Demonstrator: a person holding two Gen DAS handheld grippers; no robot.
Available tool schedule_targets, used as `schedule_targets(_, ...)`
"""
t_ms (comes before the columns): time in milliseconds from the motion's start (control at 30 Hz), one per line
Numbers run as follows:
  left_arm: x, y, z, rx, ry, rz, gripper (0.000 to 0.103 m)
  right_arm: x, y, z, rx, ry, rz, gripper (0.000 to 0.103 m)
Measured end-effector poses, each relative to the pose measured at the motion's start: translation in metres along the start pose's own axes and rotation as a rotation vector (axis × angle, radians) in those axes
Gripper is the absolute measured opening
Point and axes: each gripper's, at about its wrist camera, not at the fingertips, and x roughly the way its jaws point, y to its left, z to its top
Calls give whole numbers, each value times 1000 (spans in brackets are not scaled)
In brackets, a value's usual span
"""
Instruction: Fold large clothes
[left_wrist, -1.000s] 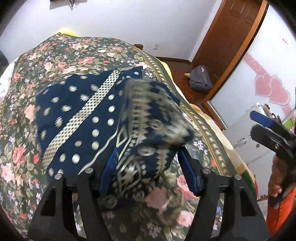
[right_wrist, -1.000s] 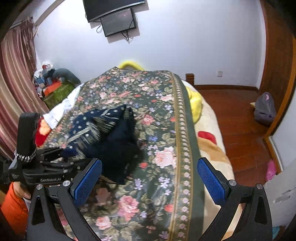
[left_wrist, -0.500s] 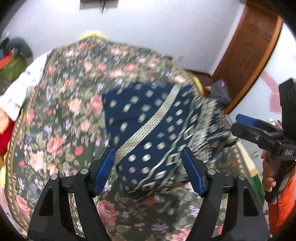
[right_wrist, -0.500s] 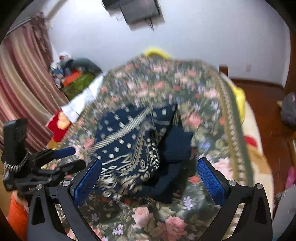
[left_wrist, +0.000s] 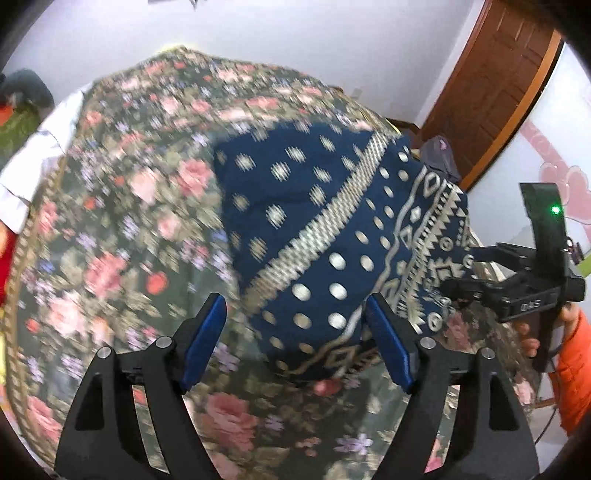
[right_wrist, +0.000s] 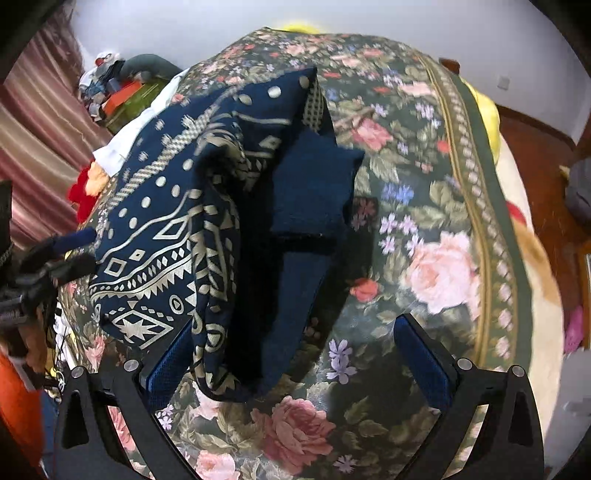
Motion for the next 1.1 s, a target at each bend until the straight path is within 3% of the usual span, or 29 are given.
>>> schedule_targets(233, 6, 31, 20, -79, -4, -38, 78, -6, -8, 30, 113, -24, 178, 103)
schedule_targets(400, 39, 46, 27, -183, 55, -173, 80, 33, -19, 51, 184, 44, 216, 103)
schedule_targets(533, 66, 62, 33, -286, 66, -290, 89, 63, -28, 58, 246, 105, 346, 103)
schedule_targets(667, 97, 72, 40, -357, 105, -396, 93, 76, -20, 69, 197, 94, 383, 103)
schedule_targets(800, 117, 76, 46, -375, 112, -443, 95, 87, -16, 76, 189, 86, 435, 101)
schedule_targets(900, 127, 78, 45, -394, 113, -476, 93, 90, -15, 79, 204, 83, 454, 86)
schedule_targets(967, 126, 78, 45, -400, 96, -483, 88, 89, -14, 79, 222, 75, 478, 69)
schedule_targets(1100, 113, 77, 46, -381, 66, -470, 73, 77, -5, 79, 204, 60, 474, 54)
